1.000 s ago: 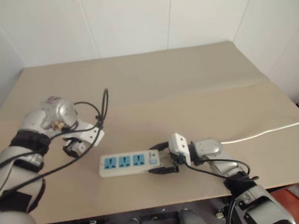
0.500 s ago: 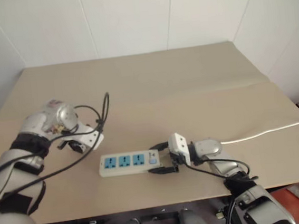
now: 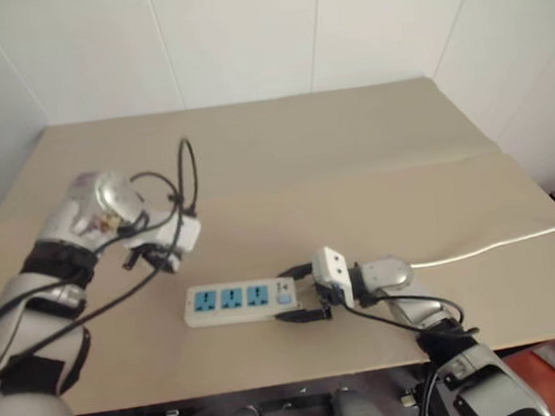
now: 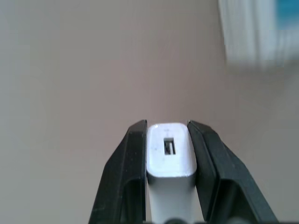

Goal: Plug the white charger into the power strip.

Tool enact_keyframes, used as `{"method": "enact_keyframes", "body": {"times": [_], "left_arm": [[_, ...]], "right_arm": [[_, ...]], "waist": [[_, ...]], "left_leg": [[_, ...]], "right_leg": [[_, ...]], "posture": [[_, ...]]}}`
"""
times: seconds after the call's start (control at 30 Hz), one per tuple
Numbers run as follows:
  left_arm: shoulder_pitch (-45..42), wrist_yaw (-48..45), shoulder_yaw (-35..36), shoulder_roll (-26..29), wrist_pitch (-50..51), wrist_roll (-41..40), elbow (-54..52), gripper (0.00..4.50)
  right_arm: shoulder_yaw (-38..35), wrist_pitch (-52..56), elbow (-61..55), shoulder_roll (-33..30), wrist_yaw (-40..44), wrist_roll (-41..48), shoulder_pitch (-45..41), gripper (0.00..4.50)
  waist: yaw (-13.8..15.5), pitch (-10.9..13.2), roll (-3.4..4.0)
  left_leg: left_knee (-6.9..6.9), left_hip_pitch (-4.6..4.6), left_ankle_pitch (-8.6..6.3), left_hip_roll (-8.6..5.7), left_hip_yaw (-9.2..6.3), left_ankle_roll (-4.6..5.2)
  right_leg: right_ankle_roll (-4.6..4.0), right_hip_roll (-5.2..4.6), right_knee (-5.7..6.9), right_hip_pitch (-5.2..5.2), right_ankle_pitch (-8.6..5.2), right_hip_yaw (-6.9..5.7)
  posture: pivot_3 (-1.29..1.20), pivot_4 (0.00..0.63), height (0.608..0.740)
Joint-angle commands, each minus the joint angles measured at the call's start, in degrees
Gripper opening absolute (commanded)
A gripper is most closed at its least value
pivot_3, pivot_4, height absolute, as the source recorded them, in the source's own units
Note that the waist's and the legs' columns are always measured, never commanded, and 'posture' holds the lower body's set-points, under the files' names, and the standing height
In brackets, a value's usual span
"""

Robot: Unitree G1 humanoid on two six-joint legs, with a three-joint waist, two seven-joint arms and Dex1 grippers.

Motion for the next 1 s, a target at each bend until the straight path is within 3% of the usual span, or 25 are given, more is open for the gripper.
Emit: {"method": "enact_keyframes", "body": {"times": [0.03,0.1,0.23,0.33,0.47,0.7,1.0], "left_arm": [[-1.28,-0.42,8.26,2.51,14.74,-21.72,-6.71,1.02],[1.63,-0.42,16.64,1.37,24.35,-31.96,-10.18,1.02],[13.10,2.67,29.24,-1.82,34.11,-43.94,-20.40,1.02],[22.40,7.34,33.50,-4.11,40.80,-49.55,-28.49,1.02],[28.65,9.57,36.10,-7.85,45.65,-54.56,-31.75,1.02],[32.40,7.47,32.61,-11.06,37.26,-48.07,-29.54,1.02],[31.24,3.75,30.19,-13.53,29.28,-42.25,-24.99,1.02]], "right_arm": [[1.55,0.93,1.04,-1.00,0.52,-2.41,0.93,3.43],[1.70,0.80,1.25,-1.16,0.74,-2.43,0.79,3.43],[2.06,0.29,1.65,-1.37,0.94,-2.64,0.69,3.43],[2.13,0.23,1.71,-1.15,0.75,-2.50,0.76,3.43],[2.55,-0.28,1.95,-0.82,0.85,-2.67,0.88,3.43],[3.00,-1.17,2.60,-0.21,0.67,-3.00,1.17,3.43],[3.13,-1.64,2.71,-0.21,0.41,-3.46,1.78,3.43]], "waist": [[-0.02,0.00,0.00],[0.01,0.00,0.01],[0.01,-0.02,0.04],[0.19,-0.03,0.03],[0.40,-0.07,-0.05],[0.35,-0.09,-0.08],[0.27,-0.10,-0.09]], "left_leg": [[0.00,0.03,0.00,0.00,-0.06,0.00],[0.00,0.04,0.00,0.00,-0.12,0.00],[0.00,0.23,0.00,0.01,-0.13,0.01],[-0.02,0.35,-0.01,0.04,-0.14,0.01],[0.00,0.34,-0.01,0.04,-0.20,0.00],[-0.07,0.45,-0.01,0.02,-0.09,-0.01],[-0.08,0.46,-0.02,0.02,-0.05,-0.01]], "right_leg": [[0.00,-0.01,0.01,0.00,0.00,0.02],[0.01,-0.02,0.00,0.02,-0.01,0.01],[0.01,-0.06,0.03,0.14,-0.01,0.04],[0.00,-0.06,0.00,0.21,0.00,0.09],[-0.02,-0.07,0.01,0.22,0.01,0.06],[-0.03,-0.09,-0.03,0.29,0.01,0.10],[-0.03,-0.08,-0.04,0.29,0.02,0.10]], "posture": [[0.00,0.150,0.740],[0.00,0.150,0.740],[0.00,0.150,0.740],[0.00,0.150,0.740],[0.00,0.150,0.740],[0.00,0.150,0.740],[0.00,0.150,0.740]]}}
